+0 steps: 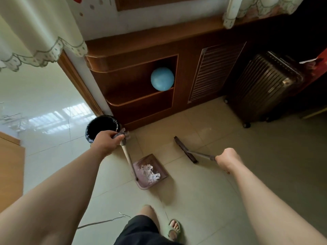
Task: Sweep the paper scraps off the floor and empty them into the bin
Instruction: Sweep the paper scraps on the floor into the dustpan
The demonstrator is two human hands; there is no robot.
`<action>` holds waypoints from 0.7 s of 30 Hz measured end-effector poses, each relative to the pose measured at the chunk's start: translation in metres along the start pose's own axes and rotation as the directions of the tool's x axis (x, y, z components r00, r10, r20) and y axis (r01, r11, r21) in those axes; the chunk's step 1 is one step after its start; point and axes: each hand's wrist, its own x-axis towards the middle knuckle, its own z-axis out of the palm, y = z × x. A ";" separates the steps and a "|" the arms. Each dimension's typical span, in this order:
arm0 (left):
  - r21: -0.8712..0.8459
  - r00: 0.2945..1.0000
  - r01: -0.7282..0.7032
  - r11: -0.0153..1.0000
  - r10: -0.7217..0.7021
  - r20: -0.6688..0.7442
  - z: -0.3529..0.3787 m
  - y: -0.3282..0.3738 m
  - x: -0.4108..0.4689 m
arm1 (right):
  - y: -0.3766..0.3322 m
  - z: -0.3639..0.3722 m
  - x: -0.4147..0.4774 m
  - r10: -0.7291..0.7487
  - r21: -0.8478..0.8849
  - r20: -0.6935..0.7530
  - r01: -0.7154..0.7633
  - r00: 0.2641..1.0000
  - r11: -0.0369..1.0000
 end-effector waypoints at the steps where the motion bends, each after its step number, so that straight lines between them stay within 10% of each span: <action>1: 0.000 1.000 0.007 1.000 -0.007 -0.004 -0.004 -0.006 -0.002 | 0.000 0.005 -0.004 -0.017 -0.017 -0.001 0.017 1.000 1.000; 21: -0.012 0.999 0.041 0.999 -0.041 0.006 -0.182 -0.172 0.033 | -0.206 0.197 -0.092 -0.137 0.113 0.177 0.118 0.975 0.987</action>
